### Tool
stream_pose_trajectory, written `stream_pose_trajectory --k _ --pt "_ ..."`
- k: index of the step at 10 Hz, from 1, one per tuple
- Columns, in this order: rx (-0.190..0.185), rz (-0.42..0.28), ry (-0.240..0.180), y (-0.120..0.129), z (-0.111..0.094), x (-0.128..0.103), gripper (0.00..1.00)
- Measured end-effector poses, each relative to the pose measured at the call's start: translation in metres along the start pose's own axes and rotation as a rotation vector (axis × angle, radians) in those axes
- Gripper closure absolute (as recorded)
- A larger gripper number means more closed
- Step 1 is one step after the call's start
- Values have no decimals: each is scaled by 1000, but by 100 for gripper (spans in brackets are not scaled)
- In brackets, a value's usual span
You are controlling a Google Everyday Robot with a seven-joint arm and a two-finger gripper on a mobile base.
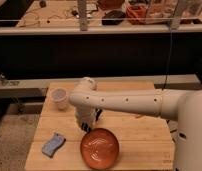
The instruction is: Place the eraser on the white sponge
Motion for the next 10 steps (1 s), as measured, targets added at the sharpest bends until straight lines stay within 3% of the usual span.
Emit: stream_pose_trajectory --k 7,8,10 --pt "-15 -137 -32 -50 5 -27 100" --pt "-4 -167 -35 -70 6 -35 100" --pt "-5 -192 -36 -83 7 -40 100"
